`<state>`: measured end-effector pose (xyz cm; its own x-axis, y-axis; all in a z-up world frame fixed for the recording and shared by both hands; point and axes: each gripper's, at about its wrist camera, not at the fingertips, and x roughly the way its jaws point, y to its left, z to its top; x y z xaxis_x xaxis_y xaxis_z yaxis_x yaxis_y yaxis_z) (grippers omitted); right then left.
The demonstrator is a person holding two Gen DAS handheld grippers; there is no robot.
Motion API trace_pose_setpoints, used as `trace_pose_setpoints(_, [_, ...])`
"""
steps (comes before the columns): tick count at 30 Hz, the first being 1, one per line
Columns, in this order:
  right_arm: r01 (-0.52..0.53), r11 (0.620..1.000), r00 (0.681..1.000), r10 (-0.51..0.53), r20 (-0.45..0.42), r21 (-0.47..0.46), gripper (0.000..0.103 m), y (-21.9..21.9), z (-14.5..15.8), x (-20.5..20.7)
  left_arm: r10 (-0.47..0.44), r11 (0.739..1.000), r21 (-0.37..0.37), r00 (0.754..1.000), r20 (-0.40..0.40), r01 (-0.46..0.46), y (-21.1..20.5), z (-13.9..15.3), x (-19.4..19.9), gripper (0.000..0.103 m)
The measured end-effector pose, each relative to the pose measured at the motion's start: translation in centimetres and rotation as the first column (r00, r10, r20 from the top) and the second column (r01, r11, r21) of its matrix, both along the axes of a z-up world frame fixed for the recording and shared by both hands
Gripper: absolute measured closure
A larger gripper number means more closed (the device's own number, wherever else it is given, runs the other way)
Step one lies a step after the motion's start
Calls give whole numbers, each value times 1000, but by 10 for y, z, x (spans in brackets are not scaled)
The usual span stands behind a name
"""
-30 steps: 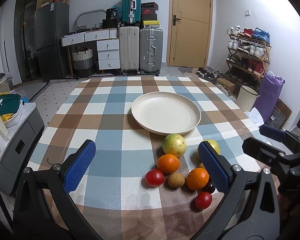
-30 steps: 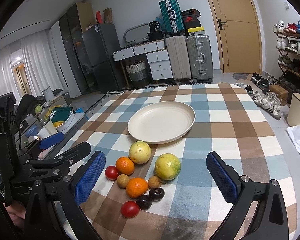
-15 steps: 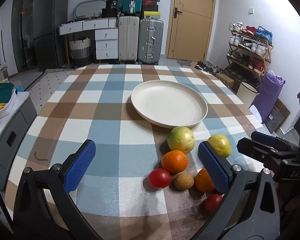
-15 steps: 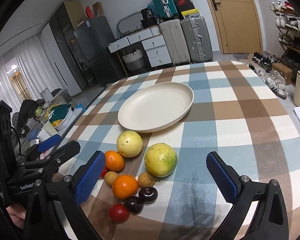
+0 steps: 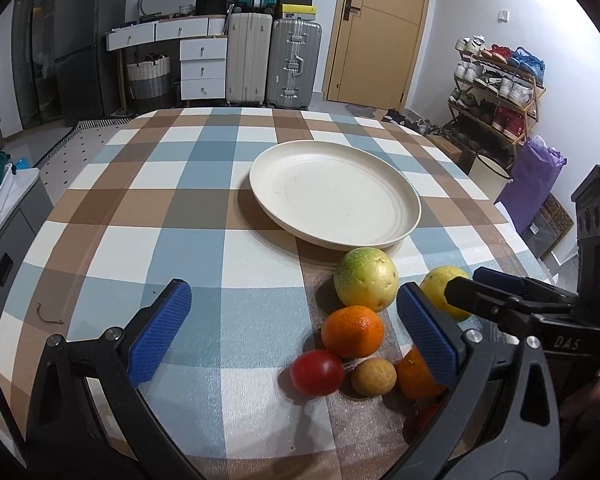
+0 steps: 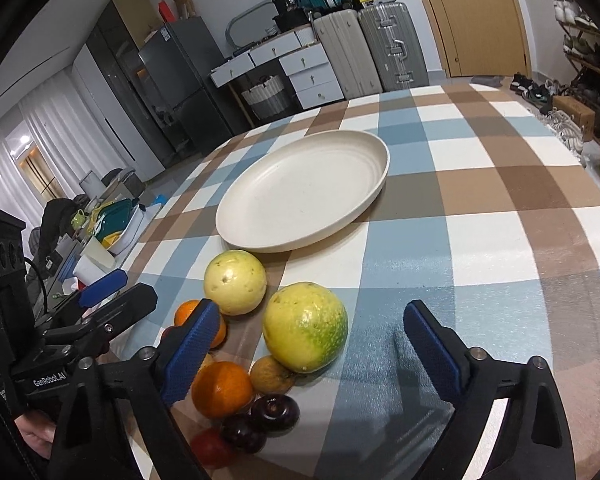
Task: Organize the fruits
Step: 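Grasp a yellow-green fruit with the left tool while the right tool grasps another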
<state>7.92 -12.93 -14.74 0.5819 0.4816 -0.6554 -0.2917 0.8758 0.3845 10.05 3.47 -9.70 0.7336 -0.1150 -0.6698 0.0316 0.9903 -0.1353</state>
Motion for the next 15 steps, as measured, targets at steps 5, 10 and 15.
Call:
trace_pose_setpoints(5, [-22,1000,999,23,-32,22,19,2,-7,9,-7,1000,-6,1000,-15,6,2,-2,8,1])
trace_pose_setpoints(10, [-45,998,997,47,-59,41,33,6,-14,12,-11,1000,-7,999,-30,11,1,-6,19,1])
trace_pose_setpoints(15, [-58,997,995,61,-76,48,54,7,-18,15,-15,1000,-11,998,-56,14,0,-12,30,1])
